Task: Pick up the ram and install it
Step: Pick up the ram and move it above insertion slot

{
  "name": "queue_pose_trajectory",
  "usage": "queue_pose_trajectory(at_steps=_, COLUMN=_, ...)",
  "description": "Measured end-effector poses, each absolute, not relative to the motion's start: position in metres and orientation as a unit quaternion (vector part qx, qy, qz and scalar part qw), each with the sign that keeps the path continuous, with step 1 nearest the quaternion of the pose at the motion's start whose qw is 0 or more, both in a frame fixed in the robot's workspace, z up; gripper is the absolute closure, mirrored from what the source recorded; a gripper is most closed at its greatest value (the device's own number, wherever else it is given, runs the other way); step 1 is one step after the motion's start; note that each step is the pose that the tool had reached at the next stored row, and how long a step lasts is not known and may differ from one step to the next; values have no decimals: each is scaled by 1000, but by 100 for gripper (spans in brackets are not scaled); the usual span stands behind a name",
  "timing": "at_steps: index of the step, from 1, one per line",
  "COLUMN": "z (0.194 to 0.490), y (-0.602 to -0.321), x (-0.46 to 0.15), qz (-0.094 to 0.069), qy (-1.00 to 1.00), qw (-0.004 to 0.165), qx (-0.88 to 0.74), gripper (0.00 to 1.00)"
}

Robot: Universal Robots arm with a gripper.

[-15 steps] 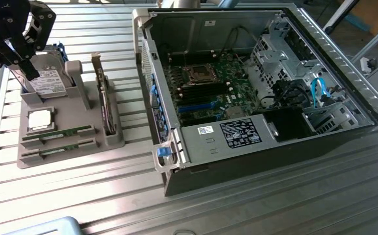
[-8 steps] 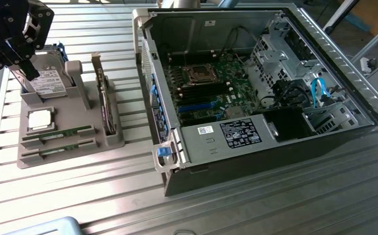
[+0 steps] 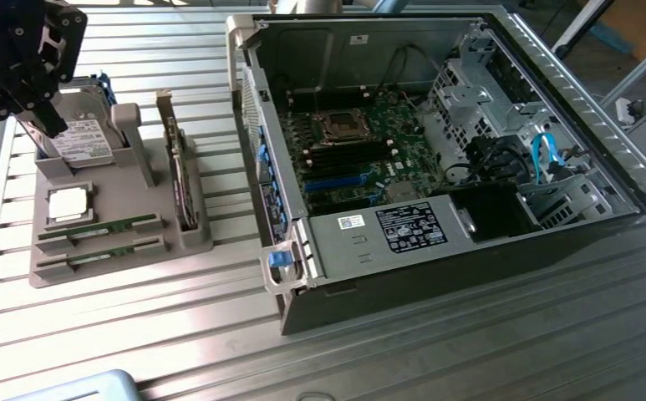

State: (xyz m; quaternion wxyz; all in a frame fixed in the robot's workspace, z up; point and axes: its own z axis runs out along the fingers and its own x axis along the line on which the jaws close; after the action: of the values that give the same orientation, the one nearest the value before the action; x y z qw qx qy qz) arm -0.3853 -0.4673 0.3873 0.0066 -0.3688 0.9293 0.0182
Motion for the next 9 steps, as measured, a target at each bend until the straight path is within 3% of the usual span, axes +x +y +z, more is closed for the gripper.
queue_pose_trajectory(at_steps=9, z=387, y=-467, x=-385, qz=19, qy=894, qw=5, qx=-447, gripper=89)
